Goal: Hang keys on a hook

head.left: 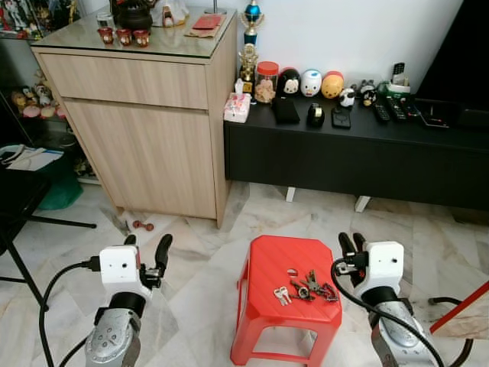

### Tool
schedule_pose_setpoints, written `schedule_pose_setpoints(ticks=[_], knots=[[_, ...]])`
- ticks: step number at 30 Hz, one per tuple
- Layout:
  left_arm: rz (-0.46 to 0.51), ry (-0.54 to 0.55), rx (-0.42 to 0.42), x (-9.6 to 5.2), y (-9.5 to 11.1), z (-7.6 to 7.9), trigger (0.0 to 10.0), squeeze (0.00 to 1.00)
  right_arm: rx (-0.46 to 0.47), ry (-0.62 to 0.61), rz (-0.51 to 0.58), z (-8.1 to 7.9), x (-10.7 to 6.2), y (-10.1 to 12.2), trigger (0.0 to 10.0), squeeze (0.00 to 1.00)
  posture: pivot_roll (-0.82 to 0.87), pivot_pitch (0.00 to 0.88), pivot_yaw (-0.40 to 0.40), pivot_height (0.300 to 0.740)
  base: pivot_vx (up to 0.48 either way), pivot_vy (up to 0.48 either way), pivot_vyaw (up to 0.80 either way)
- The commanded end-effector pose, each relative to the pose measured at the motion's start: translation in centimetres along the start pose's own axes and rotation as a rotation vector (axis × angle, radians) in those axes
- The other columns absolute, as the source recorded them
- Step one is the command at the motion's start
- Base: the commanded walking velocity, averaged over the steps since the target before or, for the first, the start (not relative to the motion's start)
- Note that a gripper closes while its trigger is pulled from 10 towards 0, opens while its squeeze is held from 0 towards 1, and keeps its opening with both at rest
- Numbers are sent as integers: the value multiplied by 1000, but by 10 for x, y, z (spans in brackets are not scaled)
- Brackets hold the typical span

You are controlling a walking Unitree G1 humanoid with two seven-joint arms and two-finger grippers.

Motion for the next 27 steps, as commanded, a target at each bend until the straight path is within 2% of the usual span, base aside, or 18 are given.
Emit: schedule_pose_setpoints(ticks=[1,5,16,27], knots=[[0,-6,7,1,1,1,10000,0,-13,-3,1,1,0,2,10000,0,-33,0,-49,666,0,0,0],[-2,-4,10,1,1,1,10000,0,-5,-1,20,0,-2,4,10000,0,-31,0,-50,643,0,0,0],[4,-2,27,2,2,-2,10000,0,-20,7,-21,0,-1,-5,10000,0,-28,0,-48,643,0,0,0],[19,-27,57,4,7,4,10000,0,-18,7,-26,-1,-3,-8,10000,0,-22,0,-42,643,0,0,0]])
Point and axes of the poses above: a point about 5 cm out from each wrist's last joint towards the gripper, its own x axis pointing out of the wrist towards the gripper, its own y axis along the axis of the wrist's last joint, z = x × y, the point moved 5 cm from there along x, pointing out of the wrist towards the gripper, and after that the axes turned 12 degrees about x, right-handed, at the moved point
